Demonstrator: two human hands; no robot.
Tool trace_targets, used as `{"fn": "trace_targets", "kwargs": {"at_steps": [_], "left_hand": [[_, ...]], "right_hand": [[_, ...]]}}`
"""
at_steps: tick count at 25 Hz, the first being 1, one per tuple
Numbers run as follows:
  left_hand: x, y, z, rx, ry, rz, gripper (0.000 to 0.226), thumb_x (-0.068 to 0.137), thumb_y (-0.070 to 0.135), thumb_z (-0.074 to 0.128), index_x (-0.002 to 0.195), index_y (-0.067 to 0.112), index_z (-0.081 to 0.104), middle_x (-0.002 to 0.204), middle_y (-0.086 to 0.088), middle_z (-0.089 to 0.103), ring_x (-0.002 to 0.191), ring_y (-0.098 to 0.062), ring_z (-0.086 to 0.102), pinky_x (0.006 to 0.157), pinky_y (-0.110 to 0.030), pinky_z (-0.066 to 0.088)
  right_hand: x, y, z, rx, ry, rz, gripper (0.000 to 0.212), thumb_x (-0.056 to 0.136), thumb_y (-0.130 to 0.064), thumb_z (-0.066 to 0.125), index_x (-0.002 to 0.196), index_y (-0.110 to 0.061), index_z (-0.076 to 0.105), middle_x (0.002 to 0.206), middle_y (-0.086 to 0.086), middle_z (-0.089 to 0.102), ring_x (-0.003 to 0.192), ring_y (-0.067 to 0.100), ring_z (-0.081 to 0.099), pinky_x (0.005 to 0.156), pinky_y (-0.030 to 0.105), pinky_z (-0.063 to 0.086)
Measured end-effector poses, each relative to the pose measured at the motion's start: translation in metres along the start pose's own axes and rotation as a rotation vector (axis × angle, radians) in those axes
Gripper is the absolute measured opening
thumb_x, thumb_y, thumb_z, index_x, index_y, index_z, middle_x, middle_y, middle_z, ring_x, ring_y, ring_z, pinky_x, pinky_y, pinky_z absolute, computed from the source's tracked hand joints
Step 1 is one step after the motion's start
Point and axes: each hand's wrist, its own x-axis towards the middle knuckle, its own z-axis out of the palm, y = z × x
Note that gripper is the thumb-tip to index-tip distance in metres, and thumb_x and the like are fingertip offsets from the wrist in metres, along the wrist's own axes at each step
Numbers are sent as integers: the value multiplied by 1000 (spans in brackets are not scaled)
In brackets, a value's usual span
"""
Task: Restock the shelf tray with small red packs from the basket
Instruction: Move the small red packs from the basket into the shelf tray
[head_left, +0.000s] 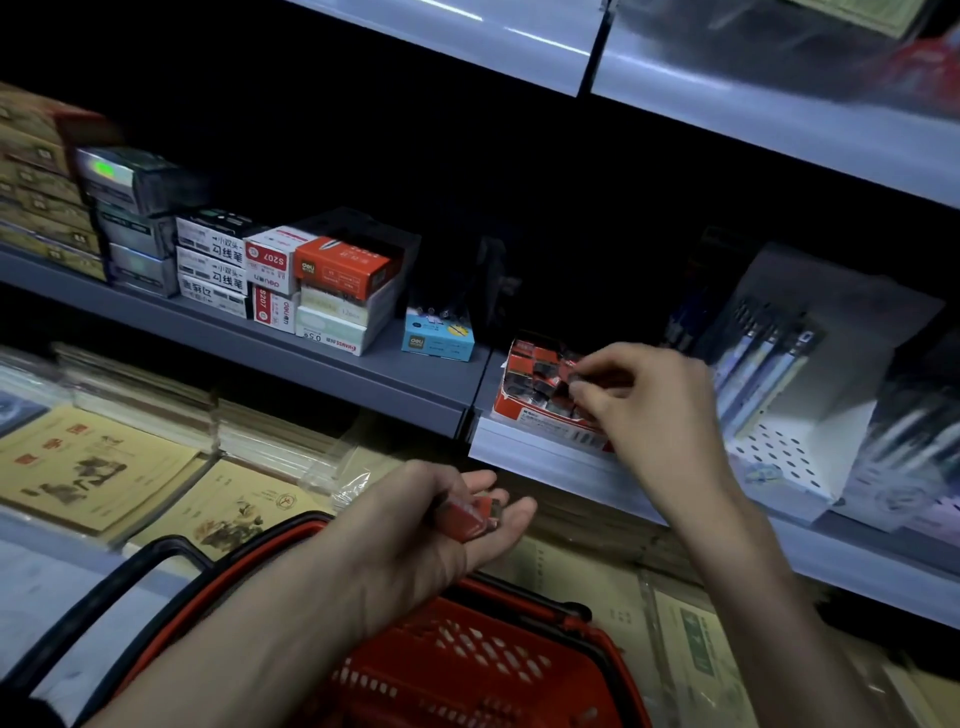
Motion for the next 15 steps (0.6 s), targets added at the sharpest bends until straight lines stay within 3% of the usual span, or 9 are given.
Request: {"fn": "trace_targets", "kwargs": {"at_steps": [2,4,7,10,12,15], "left_hand": [[-1,5,0,-40,-30,-29,35,95,-16,37,125,-16,54,123,-36,60,102,-53,69,63,-50,65],[0,10,-2,-66,-49,-23,32,98,-14,39,127,-12,52,111,-37,70,99,-51,72,65,-49,65],[2,12,-3,-66,-29,48,24,101,-9,47,123,-9,54,113,-37,70,104,-47,72,72,-52,63],[3,10,-1,-70,-21,62,22,101,-7,51,119,-13,61,118,-35,64,109,-44,69,79,-53,62],[2,8,0,-57,-40,72,24,101,-5,48,117,-16,62,114,-36,65,102,-44,70,91,-54,60],[1,9,2,6,-64,97,32,105,7,42,115,-18,60,115,-33,68,98,-40,72,100,-54,54]], "right_hand": [[3,8,8,-130,-182,-27,12,88,-19,78,91,-30,81,86,-13,75,83,2,68,81,26,56],[2,11,9,-166,-261,-7,20,93,-15,69,97,-31,81,92,-10,76,87,7,68,80,25,51],[-12,7,5,-102,-134,-18,27,97,-12,61,108,-30,78,101,-9,75,87,5,65,79,21,43],[-32,-10,1,1,-47,-2,20,96,-17,65,103,-30,78,91,-12,72,77,2,63,69,15,43],[-43,-24,2,153,-144,31,16,95,-22,67,100,-32,79,80,-15,73,75,1,64,63,12,45],[-55,-37,13,186,-336,0,16,94,-33,67,106,-34,78,88,-18,67,82,-2,61,69,18,46]]}}
